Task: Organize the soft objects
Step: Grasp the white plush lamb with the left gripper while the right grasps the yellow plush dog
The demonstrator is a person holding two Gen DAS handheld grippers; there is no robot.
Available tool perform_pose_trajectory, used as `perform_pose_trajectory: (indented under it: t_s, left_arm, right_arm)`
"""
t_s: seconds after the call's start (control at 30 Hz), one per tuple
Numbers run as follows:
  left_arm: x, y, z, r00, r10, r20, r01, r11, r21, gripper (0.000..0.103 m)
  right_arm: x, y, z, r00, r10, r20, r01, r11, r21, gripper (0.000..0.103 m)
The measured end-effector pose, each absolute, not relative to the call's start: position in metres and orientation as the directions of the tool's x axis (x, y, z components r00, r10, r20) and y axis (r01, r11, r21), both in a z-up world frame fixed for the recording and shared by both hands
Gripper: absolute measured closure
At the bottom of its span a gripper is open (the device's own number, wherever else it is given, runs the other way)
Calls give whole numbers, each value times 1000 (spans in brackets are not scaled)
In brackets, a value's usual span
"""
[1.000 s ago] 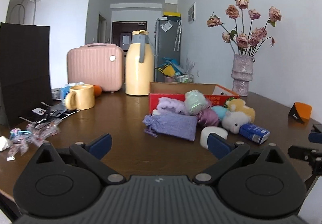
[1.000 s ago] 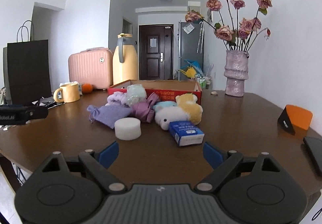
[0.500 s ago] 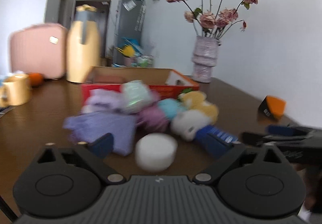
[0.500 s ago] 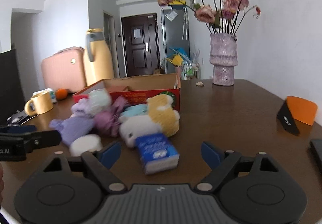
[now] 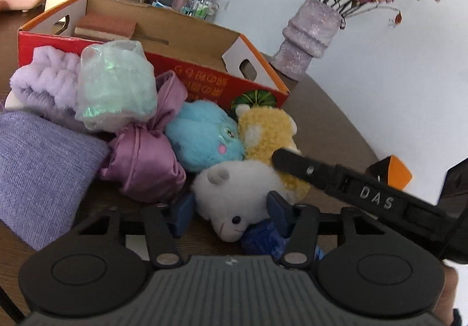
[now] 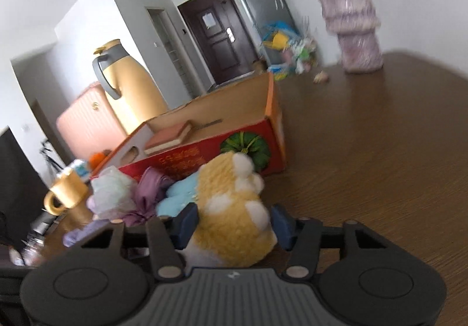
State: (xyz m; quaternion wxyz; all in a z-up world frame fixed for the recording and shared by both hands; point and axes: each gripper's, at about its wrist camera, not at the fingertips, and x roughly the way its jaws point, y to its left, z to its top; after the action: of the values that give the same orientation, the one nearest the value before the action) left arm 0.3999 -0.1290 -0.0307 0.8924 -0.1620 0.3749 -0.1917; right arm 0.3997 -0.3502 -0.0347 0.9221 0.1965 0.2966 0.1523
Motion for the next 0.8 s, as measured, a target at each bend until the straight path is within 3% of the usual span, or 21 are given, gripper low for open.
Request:
perform_pose_trajectory:
  t_s: [0.1, 0.43, 0.8]
  left_arm:
    - [400, -126, -29, 647, -475, -597, 219, 865, -451, 56]
    - [336, -111, 27, 692, -529, -491, 329, 836, -439, 58]
    - [245, -80, 39, 689, -541, -481, 357, 832, -425, 58]
  right_arm:
    - [400, -350, -37, 780, 405, -478, -164, 868, 468, 58]
    - [330, -346, 18, 839, 400, -370, -208, 863, 460, 59]
    - [229, -318, 23, 857, 385, -343, -196, 859, 474, 59]
